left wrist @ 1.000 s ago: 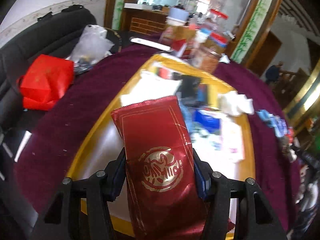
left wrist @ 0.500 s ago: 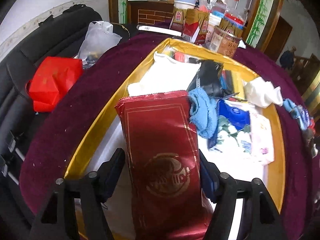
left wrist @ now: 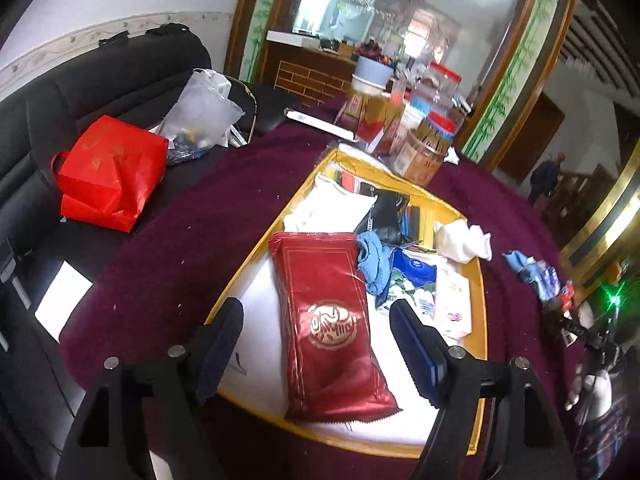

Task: Organize soft objects
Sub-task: 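Carry the red foil bag to the tray with the left tool while the right grasps the knitted bundle, then place the brown knitted bundle on the tray with the right tool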

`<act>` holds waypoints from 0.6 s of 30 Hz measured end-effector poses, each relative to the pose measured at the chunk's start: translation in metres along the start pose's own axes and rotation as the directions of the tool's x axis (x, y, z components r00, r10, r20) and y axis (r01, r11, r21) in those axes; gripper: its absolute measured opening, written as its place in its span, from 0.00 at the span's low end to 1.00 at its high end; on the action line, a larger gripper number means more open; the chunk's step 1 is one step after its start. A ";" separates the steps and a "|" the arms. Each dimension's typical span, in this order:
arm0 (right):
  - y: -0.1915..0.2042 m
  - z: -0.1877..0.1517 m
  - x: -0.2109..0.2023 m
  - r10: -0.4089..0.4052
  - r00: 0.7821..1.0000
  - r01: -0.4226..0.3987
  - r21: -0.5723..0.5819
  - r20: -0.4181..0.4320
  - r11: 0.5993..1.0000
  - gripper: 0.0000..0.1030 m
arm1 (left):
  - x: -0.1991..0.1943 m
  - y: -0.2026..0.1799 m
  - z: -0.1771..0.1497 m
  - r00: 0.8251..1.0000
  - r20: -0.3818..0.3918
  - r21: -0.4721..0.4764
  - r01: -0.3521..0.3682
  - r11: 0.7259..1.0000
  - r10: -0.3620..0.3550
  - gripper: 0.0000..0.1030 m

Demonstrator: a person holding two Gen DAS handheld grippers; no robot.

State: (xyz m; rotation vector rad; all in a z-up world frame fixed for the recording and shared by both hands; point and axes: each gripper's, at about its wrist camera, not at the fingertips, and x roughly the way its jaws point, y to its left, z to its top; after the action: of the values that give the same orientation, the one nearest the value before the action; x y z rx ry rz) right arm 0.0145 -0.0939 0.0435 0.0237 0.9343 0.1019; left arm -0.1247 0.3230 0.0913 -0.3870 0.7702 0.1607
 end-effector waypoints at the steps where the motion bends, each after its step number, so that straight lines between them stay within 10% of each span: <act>1: 0.002 0.001 -0.001 -0.013 1.000 0.013 -0.007 0.004 1.000 0.45 | -0.002 0.001 -0.001 1.000 0.007 -0.006 0.003 1.000 -0.003 0.77; 10: 0.036 0.002 -0.048 0.106 0.993 -0.104 -0.022 0.060 0.994 0.45 | -0.018 0.004 -0.022 0.998 0.035 -0.060 0.059 0.996 -0.057 0.78; 18: 0.138 0.000 -0.078 0.377 0.926 -0.376 -0.113 -0.012 0.920 0.46 | -0.019 0.020 -0.030 0.997 0.038 -0.107 0.073 0.992 -0.070 0.78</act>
State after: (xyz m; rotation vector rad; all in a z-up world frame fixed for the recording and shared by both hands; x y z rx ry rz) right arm -0.0418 0.0357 0.1153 0.0987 0.9039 0.5130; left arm -0.1628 0.3293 0.0794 -0.5129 0.7144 0.1419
